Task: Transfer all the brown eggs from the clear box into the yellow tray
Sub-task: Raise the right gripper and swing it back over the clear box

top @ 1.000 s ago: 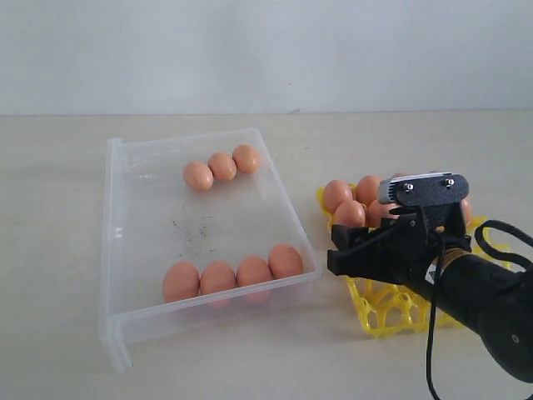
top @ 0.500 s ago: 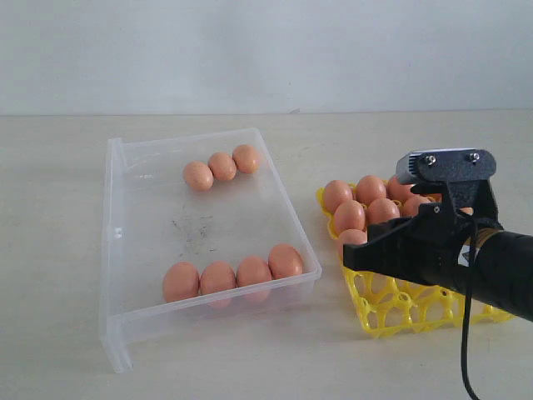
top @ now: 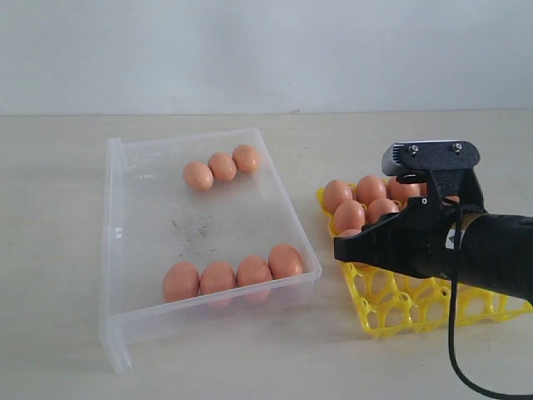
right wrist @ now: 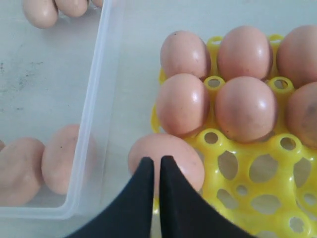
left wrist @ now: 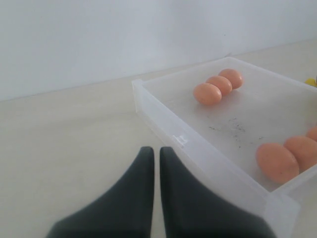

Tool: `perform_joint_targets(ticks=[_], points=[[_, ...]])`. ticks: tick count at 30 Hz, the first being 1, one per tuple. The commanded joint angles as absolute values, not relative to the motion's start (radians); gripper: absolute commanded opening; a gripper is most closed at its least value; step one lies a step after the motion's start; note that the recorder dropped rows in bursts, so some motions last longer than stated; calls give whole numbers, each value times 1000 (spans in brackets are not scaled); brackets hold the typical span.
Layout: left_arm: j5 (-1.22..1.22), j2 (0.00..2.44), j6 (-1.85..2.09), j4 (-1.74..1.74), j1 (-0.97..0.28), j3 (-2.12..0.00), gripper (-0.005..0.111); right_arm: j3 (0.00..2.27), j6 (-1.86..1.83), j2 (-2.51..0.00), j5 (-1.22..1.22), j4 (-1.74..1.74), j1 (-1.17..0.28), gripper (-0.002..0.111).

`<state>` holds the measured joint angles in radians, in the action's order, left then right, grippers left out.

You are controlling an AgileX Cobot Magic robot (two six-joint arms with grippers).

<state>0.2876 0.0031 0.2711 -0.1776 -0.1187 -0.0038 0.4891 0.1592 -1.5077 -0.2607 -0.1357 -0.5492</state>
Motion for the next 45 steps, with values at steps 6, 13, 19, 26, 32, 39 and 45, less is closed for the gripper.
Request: perform_joint_targets(ticks=[6,13,19,26,32,39,45], points=[[285,0,271,-176,-125,0,4,511,158,-1593,-279,-126,-549,0],[285,0,271,-176,-125,0,4,553,158,-1689,-234,-126,-549,0],[285,0,271,-176,-125,0,4,560,93,-1686,-69,-126,-549,0],[285,0,271,-176,-125,0,4,560,25,-1499,-61,-126,-552,0],[285,0,271,-176,-125,0,4,489,-86,-1259,-408,-107,-672,0],[285,0,271,-176,-125,0,4,358,-149,-1186,-891,37,-850,0],[285,0,271,-176,-125,0,4,357,-97,-1188,-937,58,-925,0]])
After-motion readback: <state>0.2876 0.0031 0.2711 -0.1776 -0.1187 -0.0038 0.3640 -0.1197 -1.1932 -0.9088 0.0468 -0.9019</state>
